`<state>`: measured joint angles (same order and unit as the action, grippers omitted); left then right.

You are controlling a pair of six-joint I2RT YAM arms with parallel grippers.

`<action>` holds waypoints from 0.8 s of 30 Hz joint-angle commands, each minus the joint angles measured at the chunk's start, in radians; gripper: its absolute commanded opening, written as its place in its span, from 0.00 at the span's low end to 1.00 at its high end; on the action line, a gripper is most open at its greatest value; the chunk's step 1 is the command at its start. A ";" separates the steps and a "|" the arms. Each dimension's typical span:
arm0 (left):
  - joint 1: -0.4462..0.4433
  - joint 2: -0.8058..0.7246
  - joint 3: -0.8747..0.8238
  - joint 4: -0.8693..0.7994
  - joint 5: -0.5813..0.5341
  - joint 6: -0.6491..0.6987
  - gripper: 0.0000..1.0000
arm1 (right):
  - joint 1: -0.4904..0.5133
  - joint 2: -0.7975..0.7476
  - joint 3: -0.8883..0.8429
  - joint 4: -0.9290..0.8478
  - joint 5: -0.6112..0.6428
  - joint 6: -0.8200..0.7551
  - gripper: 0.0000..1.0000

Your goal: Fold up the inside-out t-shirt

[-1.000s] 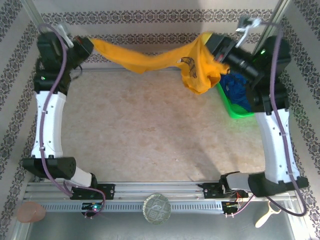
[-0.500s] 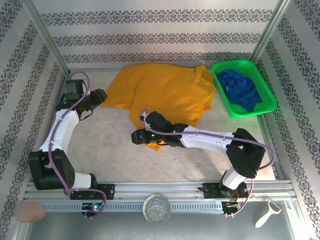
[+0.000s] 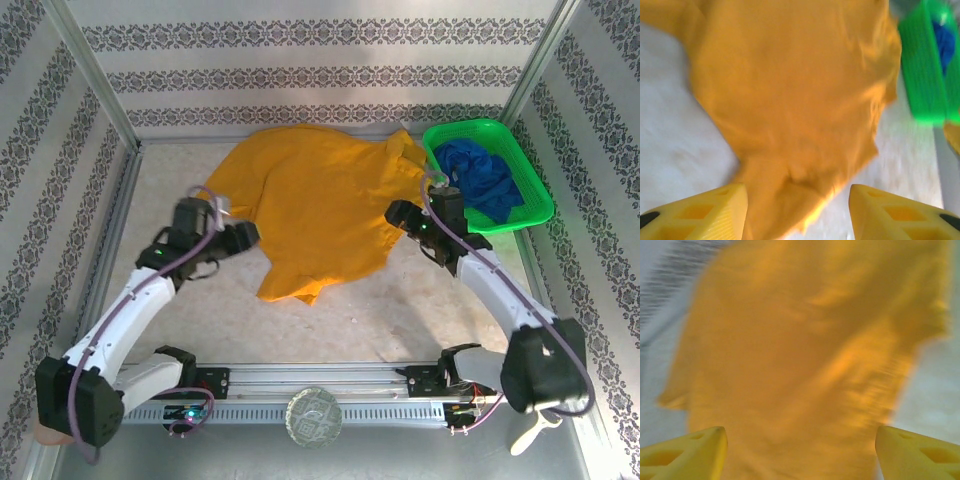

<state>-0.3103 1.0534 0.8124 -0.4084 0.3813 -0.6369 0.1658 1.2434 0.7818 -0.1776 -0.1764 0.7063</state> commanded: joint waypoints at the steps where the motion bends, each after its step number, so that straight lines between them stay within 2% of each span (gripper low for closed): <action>1: -0.194 0.003 -0.076 0.026 -0.137 -0.121 0.56 | -0.029 0.076 0.026 -0.042 -0.031 -0.032 0.78; 4: -0.329 0.059 -0.134 0.114 -0.199 -0.185 0.56 | -0.027 0.179 0.091 -0.079 0.014 -0.056 0.77; 9: -0.415 0.220 -0.074 0.187 -0.217 -0.177 0.56 | -0.025 0.308 0.163 -0.095 0.126 -0.044 0.77; 16: -0.517 0.576 0.288 0.079 -0.206 -0.003 0.60 | -0.020 0.510 0.322 -0.143 0.207 -0.040 0.78; 20: -0.568 0.813 0.519 -0.019 -0.192 0.081 0.61 | -0.018 0.612 0.415 -0.182 0.211 -0.028 0.78; 24: -0.603 0.968 0.664 -0.097 -0.233 0.119 0.61 | -0.017 0.691 0.485 -0.223 0.195 -0.018 0.78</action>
<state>-0.8879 1.9579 1.4258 -0.3695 0.1814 -0.5930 0.1356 1.8988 1.2209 -0.3355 -0.0010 0.6773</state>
